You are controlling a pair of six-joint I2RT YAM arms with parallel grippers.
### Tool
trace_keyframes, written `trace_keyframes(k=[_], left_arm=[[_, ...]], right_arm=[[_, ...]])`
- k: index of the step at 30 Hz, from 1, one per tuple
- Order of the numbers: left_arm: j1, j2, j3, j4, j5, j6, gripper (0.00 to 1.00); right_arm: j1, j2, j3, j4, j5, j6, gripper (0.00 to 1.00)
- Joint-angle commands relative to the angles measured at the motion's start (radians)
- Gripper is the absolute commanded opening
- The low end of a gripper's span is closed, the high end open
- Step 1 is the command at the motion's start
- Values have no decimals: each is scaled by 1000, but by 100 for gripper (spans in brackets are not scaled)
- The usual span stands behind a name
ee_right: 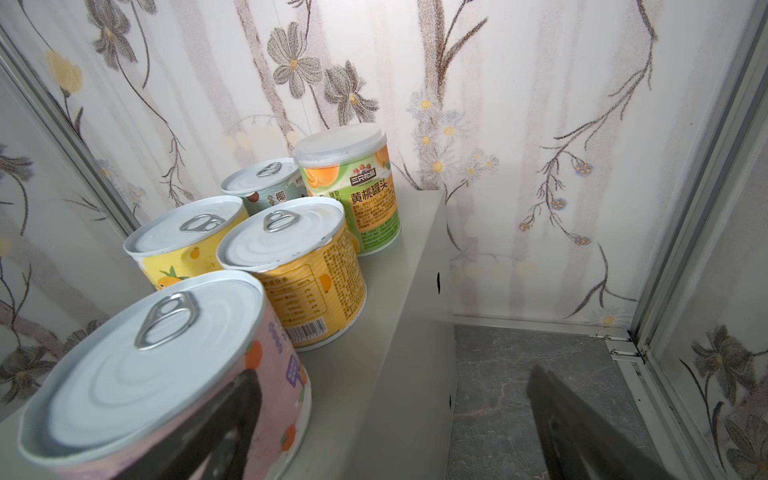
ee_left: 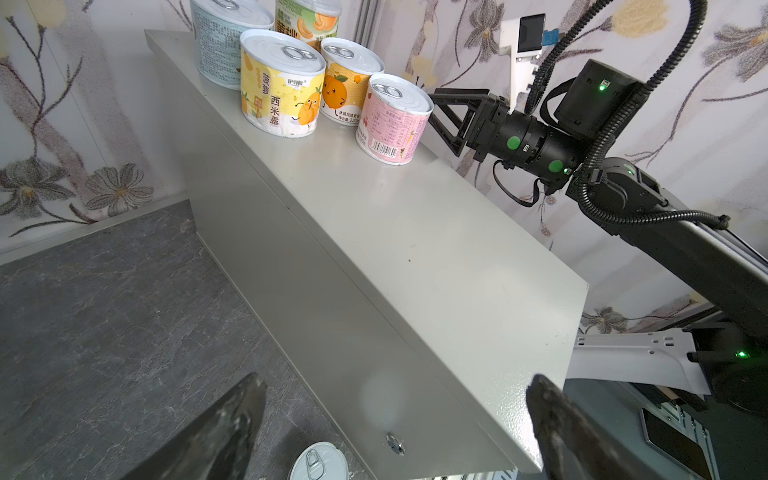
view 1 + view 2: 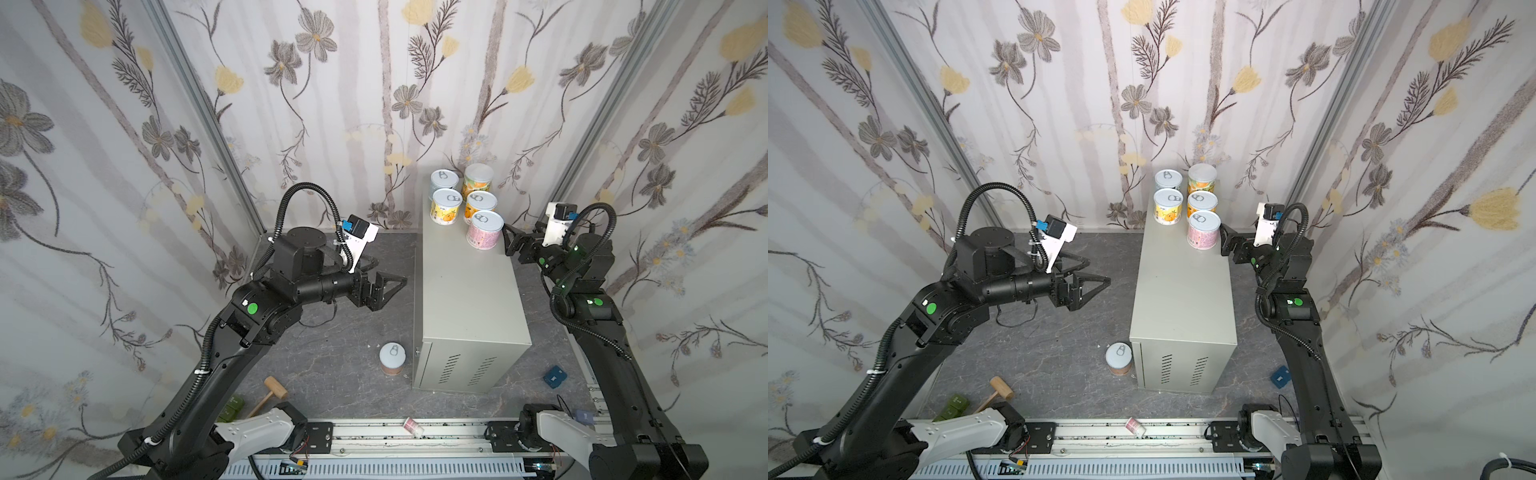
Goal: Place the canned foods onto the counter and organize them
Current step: 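Open the right gripper and draw it back from the pink-labelled can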
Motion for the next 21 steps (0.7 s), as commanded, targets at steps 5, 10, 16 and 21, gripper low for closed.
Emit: trace_keyframes(k=[5, 10, 16, 21], left_arm=[[0, 1, 14, 14, 6, 5, 100], [1, 1, 14, 14, 6, 7, 100], [0, 4, 19, 17, 10, 6, 100], [0, 3, 17, 16, 11, 6, 100]], right_arm=[[0, 6, 5, 33, -5, -12, 100], [0, 5, 4, 34, -5, -14, 100], [6, 2, 5, 29, -3, -14, 100], [4, 0, 4, 26, 9, -16, 100]])
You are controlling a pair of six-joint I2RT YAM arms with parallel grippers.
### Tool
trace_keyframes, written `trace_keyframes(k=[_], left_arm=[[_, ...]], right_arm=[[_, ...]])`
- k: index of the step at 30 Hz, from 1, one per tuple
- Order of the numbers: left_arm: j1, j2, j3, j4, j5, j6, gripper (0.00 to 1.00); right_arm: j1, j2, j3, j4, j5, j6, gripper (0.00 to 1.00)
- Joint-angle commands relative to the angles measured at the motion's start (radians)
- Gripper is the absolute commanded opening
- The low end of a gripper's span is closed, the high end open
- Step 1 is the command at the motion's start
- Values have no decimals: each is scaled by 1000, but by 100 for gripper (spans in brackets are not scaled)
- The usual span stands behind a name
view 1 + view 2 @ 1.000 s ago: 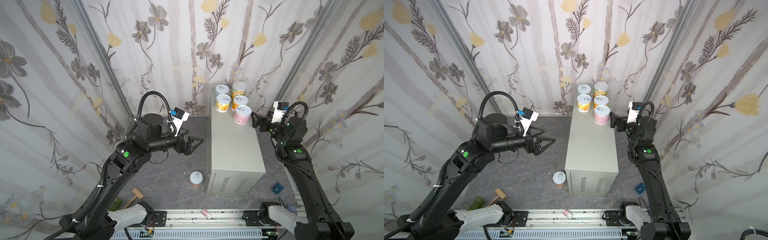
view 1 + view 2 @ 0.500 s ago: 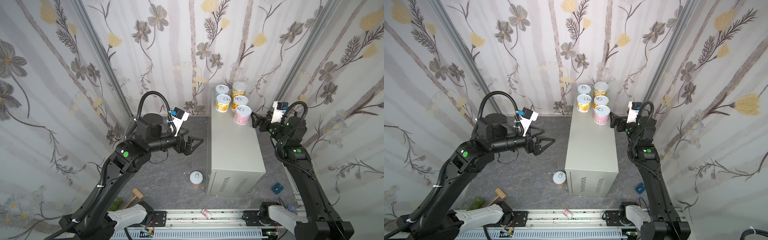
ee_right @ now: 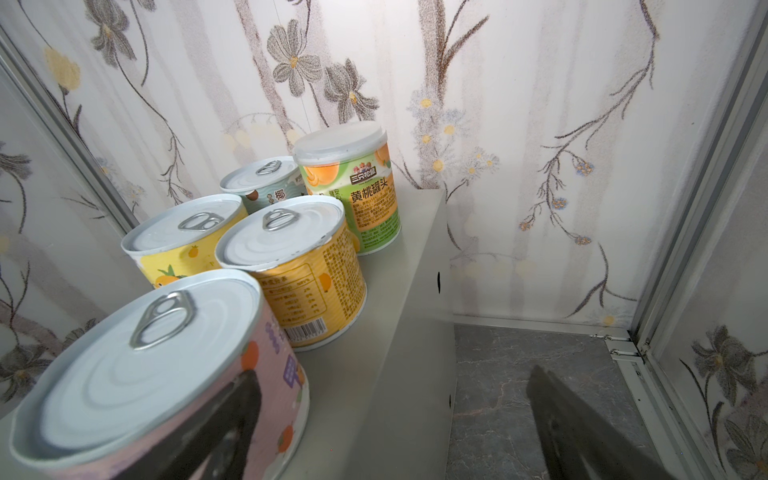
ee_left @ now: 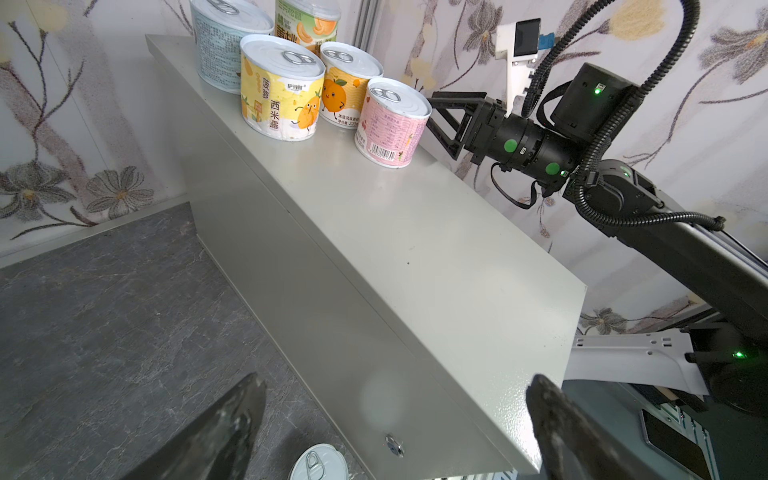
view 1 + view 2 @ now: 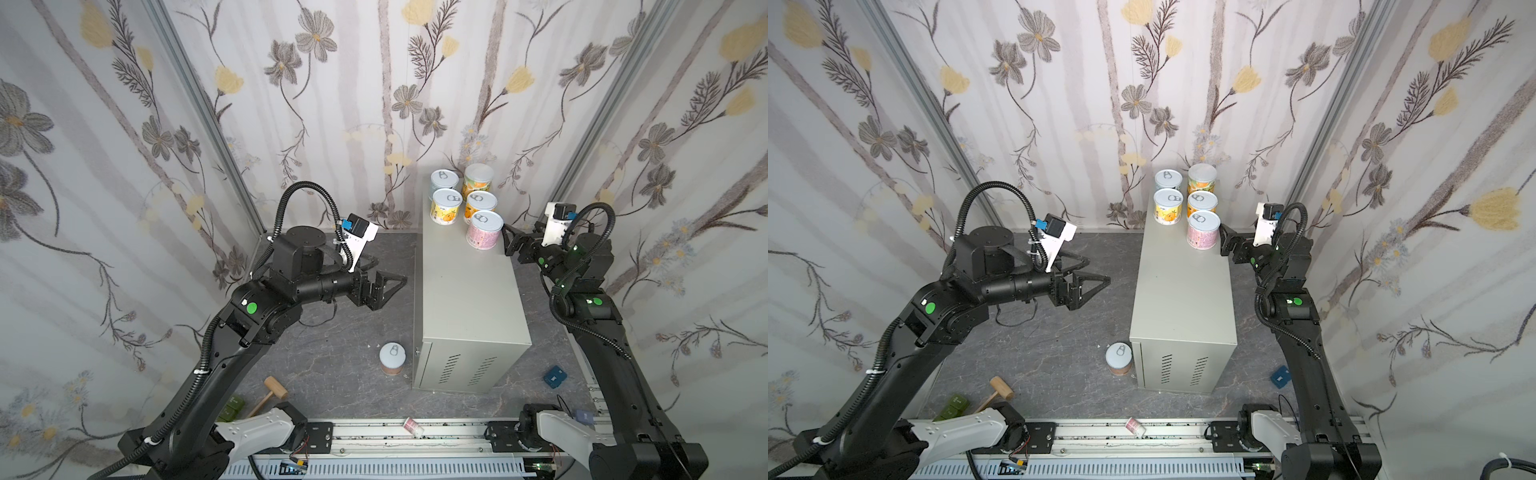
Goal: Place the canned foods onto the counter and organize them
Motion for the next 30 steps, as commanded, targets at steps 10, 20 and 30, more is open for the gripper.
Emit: trace_keyframes(k=[10, 20, 30], left_arm=[[1, 4, -36, -41, -65, 8, 100], [-66, -41, -299, -103, -200, -73, 100], [-227, -64, -617, 17, -333, -241, 100]], right_arm=[[-20, -26, 11, -35, 179, 22, 100], [-19, -171, 67, -318, 352, 102, 100], [-18, -281, 82, -439, 314, 74, 100]])
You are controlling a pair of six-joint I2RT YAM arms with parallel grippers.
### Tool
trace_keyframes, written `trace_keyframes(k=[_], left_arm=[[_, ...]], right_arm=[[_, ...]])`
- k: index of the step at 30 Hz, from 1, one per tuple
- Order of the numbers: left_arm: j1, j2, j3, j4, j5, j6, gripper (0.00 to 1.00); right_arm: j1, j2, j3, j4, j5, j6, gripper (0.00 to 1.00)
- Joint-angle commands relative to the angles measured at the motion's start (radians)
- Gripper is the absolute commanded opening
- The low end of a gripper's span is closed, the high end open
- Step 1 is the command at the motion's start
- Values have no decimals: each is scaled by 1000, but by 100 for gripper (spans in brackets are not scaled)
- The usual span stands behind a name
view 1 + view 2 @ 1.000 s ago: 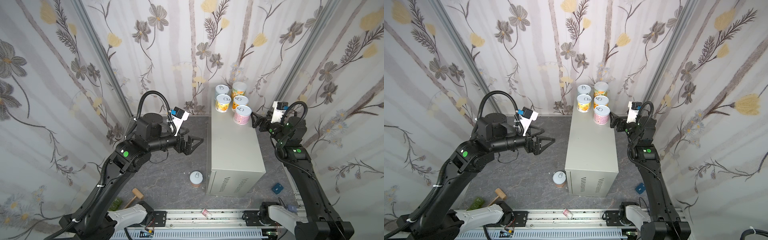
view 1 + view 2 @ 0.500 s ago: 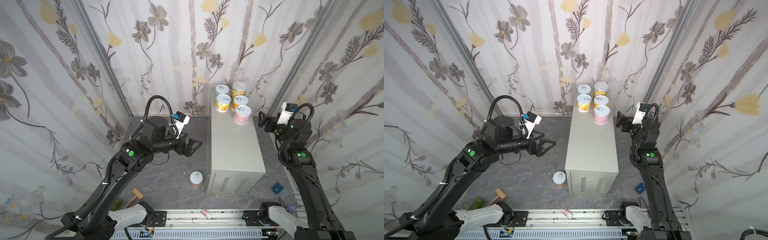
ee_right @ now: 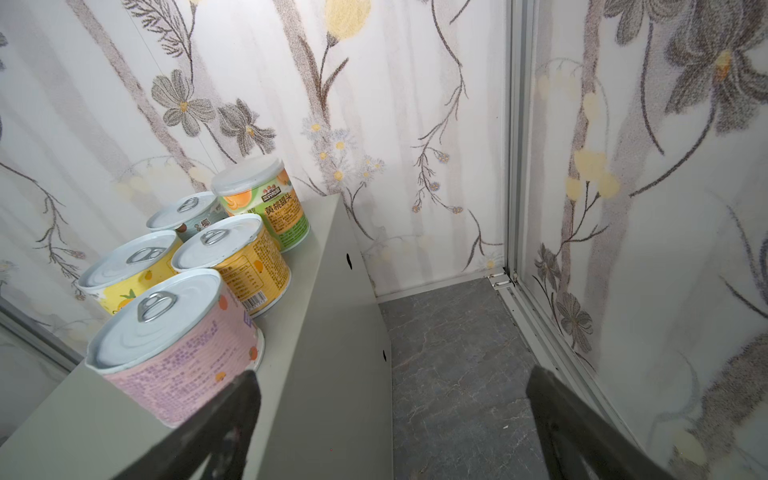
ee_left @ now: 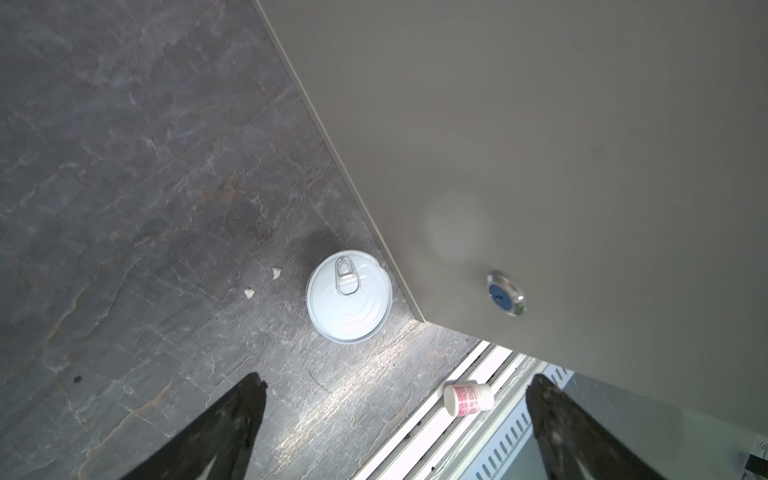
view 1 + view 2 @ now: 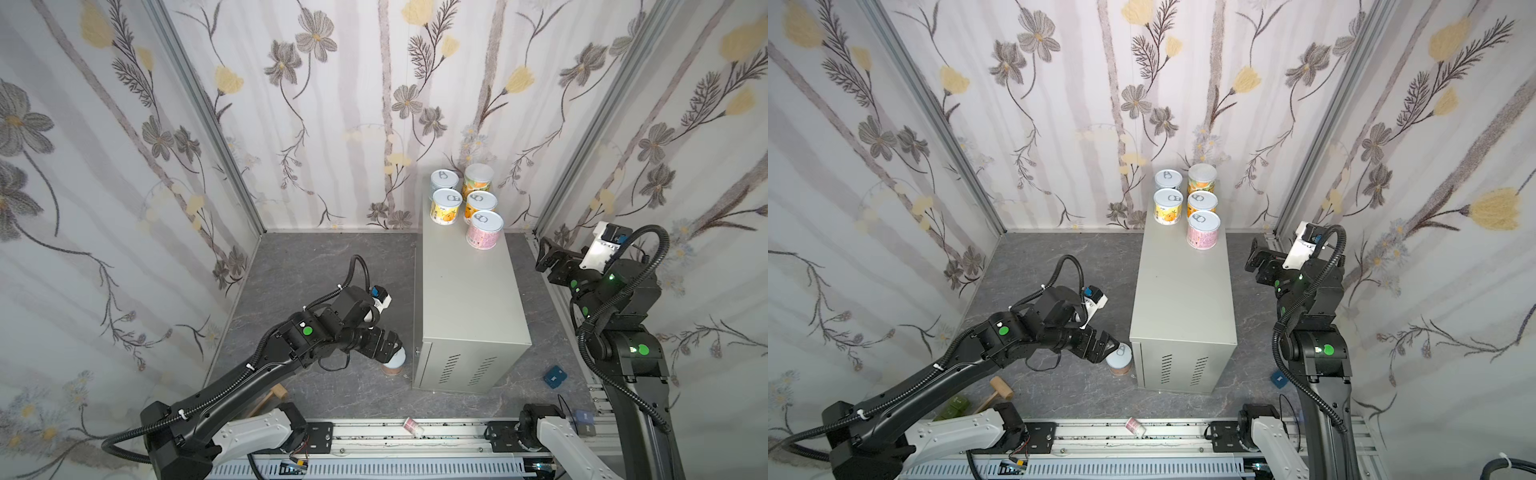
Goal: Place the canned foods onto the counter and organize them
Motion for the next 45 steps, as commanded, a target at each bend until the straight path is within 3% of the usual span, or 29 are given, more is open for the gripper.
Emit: trace_keyframes(k=[1, 11, 19, 26, 36, 45], left_arm=[[-26, 5, -83, 87, -60, -84, 100], [-116, 92, -316, 375, -204, -140, 100], [-127, 204, -380, 545, -256, -72, 100], [-131, 210, -433, 685, -287, -29, 100], [-138, 273, -456, 766, -302, 1, 94], [-151, 247, -514, 830, -351, 12, 89]], right_arm=[[1, -13, 3, -39, -17, -19, 100], [6, -26, 49, -76, -157, -56, 100], [12, -43, 33, -79, -148, -74, 100], [12, -38, 20, -53, -169, -69, 100], [17, -57, 17, -15, -194, -90, 100], [21, -54, 16, -5, -201, -94, 100]])
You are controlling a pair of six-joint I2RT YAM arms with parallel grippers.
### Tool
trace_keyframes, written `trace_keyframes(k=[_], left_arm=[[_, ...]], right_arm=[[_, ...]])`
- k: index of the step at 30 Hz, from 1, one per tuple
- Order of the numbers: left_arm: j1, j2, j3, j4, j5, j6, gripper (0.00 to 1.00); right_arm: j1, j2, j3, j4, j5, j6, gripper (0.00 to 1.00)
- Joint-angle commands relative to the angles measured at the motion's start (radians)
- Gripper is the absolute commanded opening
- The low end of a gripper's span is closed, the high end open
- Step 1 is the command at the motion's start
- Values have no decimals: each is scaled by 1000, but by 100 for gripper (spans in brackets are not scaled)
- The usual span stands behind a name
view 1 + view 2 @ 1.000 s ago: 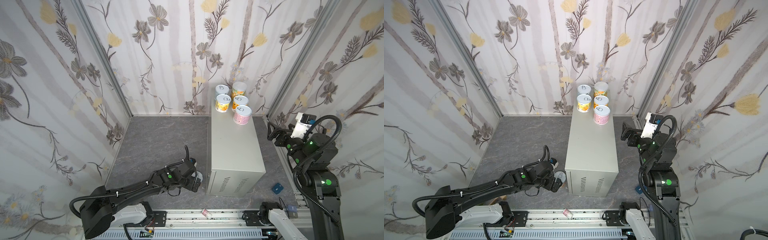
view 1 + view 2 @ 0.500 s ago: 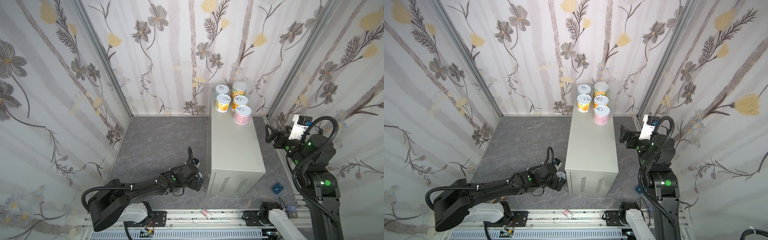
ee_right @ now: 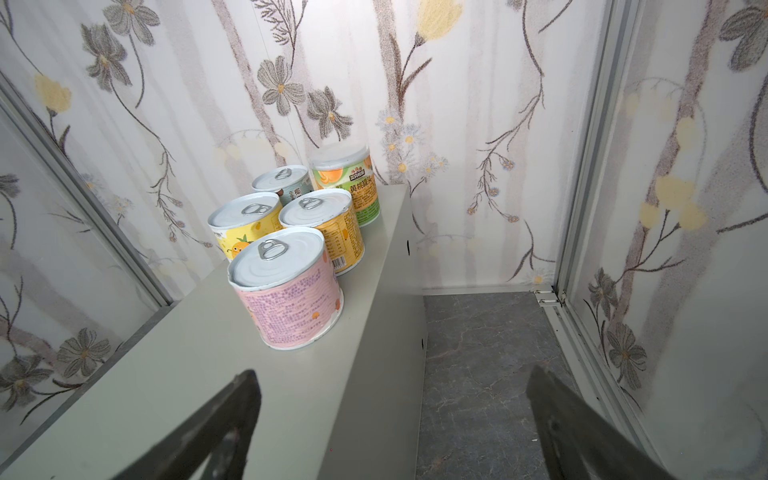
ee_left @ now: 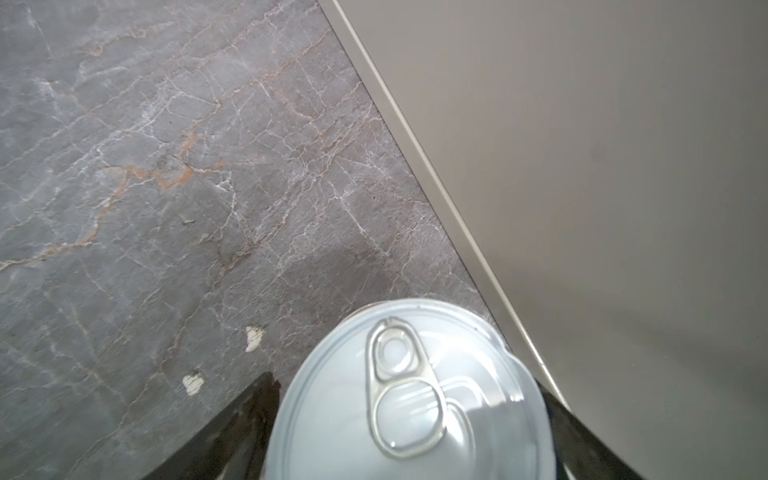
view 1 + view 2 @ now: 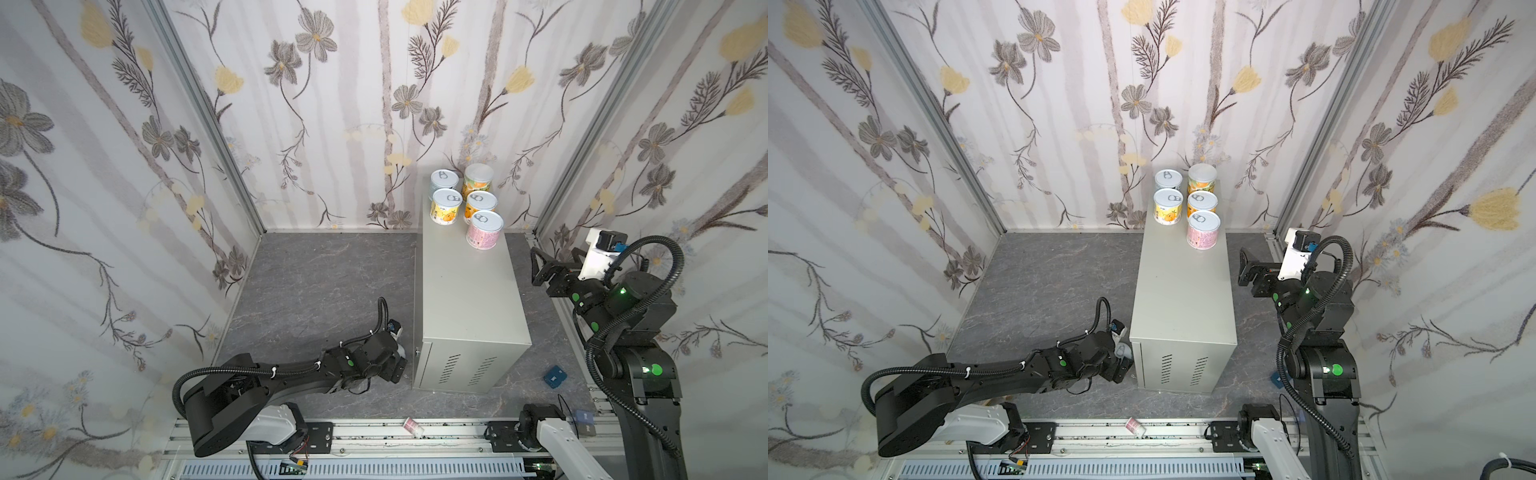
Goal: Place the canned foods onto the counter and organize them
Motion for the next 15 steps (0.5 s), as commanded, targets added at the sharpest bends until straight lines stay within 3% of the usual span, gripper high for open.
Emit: trace_keyframes(k=[1, 7, 15], left_arm=[[-3, -14, -26, 57, -44, 6, 88], [-8, -47, -45, 54, -80, 14, 83], [-2, -254, -46, -52, -157, 84, 67]], right_arm=[[3, 6, -1, 38, -8, -10, 100], [6, 10, 2, 52, -12, -7, 100], [15, 12, -10, 75, -21, -4, 100]])
